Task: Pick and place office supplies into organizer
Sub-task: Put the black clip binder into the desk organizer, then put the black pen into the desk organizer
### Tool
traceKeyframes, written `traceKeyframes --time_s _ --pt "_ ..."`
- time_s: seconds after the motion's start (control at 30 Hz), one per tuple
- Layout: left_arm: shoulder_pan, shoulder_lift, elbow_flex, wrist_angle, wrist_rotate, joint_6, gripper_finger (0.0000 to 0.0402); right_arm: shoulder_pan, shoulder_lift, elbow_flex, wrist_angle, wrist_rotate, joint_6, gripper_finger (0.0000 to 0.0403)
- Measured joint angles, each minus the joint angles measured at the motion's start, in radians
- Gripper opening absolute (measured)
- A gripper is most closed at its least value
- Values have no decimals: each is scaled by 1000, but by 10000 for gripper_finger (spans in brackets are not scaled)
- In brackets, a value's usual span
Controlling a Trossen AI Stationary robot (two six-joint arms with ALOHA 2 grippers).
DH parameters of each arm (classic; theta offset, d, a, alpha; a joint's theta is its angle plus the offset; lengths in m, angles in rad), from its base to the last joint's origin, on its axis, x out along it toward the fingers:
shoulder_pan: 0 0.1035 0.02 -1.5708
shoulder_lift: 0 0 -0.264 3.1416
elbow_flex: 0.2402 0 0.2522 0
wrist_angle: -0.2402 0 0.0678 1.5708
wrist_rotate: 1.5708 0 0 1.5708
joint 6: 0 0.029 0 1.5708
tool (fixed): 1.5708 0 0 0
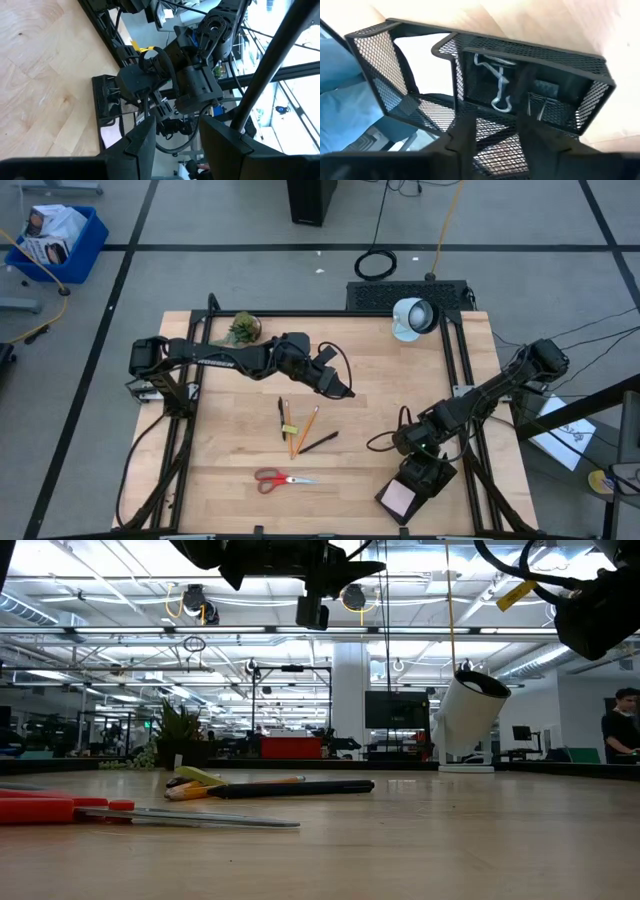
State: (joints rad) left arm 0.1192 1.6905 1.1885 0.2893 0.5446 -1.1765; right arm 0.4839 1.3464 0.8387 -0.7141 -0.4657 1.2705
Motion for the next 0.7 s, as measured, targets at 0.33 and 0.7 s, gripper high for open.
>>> traceKeyframes --time_s 0.33,0.7 --pt "4 0 0 12 5 5 154 -17 -62 0 18 18 -34 193" --pt "38 -108 0 -96 -78 170 154 -114 -164 0 340 160 -198 174"
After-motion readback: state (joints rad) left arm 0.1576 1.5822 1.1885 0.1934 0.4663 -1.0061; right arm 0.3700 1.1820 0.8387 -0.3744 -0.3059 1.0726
